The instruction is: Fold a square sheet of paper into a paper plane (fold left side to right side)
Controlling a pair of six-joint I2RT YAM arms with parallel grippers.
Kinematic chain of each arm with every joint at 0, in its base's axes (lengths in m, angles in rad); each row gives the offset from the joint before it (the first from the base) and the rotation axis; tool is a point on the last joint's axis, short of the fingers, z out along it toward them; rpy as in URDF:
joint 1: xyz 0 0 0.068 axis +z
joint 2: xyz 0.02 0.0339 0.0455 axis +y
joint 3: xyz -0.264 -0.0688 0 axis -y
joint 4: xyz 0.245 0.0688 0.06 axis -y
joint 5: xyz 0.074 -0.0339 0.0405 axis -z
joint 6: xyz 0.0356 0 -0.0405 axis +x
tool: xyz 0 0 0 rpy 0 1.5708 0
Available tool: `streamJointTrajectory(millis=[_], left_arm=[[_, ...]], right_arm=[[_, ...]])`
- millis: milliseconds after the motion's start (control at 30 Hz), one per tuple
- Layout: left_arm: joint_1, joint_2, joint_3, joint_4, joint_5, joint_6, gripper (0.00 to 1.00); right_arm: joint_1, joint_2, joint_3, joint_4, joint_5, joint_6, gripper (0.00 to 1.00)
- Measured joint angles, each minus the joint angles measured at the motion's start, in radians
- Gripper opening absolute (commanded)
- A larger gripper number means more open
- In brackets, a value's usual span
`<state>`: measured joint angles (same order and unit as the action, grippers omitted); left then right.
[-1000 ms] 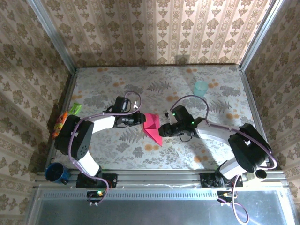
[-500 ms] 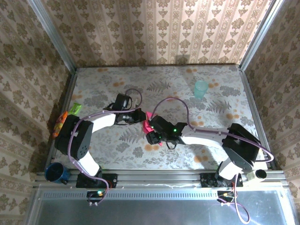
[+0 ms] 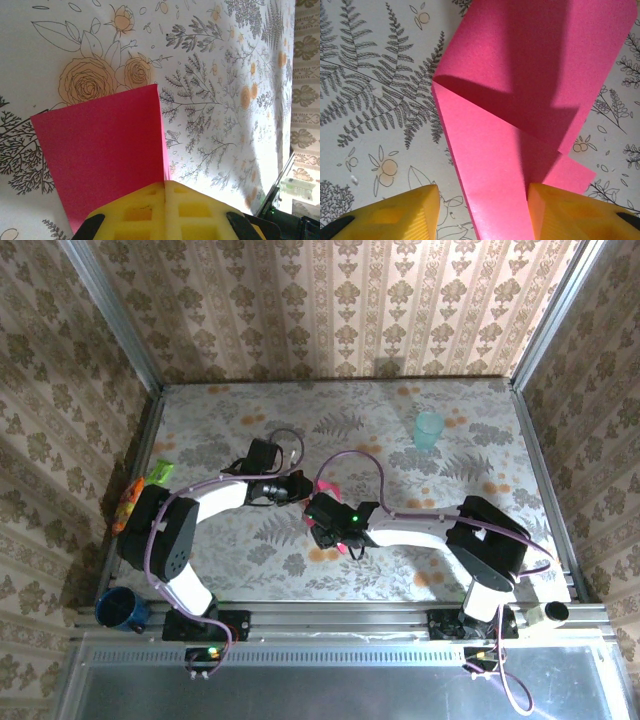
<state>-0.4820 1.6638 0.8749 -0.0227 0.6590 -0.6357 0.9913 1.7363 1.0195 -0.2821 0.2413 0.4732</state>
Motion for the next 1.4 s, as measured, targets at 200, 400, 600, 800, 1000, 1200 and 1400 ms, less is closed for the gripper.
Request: streamJointTrajectory(millis=[200,400,600,800,1000,1200,1400], left_arm=[[-0.002,0.000,0.000,0.000,0.000,0.000,0.05],[-0.002,0.000,0.000,0.000,0.000,0.000,0.05],[-0.002,0.000,0.000,0.000,0.000,0.000,0.05],[-0.002,0.000,0.000,0.000,0.000,0.000,0.05],[-0.002,0.000,0.000,0.001,0.000,-0.001,0.04],[-0.002,0.000,0.000,0.003,0.000,-0.009,0.04],[-0.001,0.006,0.000,0.008,0.000,-0.014,0.07]], right_arm=[[0.002,0.000,0.000,-0.011,0.018,0.000,0.42],[0.002,0.000,0.000,-0.014,0.022,0.001,0.33],[0.002,0.016,0.000,-0.014,0.022,0.001,0.32],[0.002,0.020,0.000,-0.014,0.022,0.001,0.34],[0.002,0.020,0.000,-0.014,0.022,0.001,0.33],[0.002,0.020,0.000,-0.014,0.025,0.002,0.20],[0.002,0.020,0.000,-0.014,0.025,0.000,0.05]])
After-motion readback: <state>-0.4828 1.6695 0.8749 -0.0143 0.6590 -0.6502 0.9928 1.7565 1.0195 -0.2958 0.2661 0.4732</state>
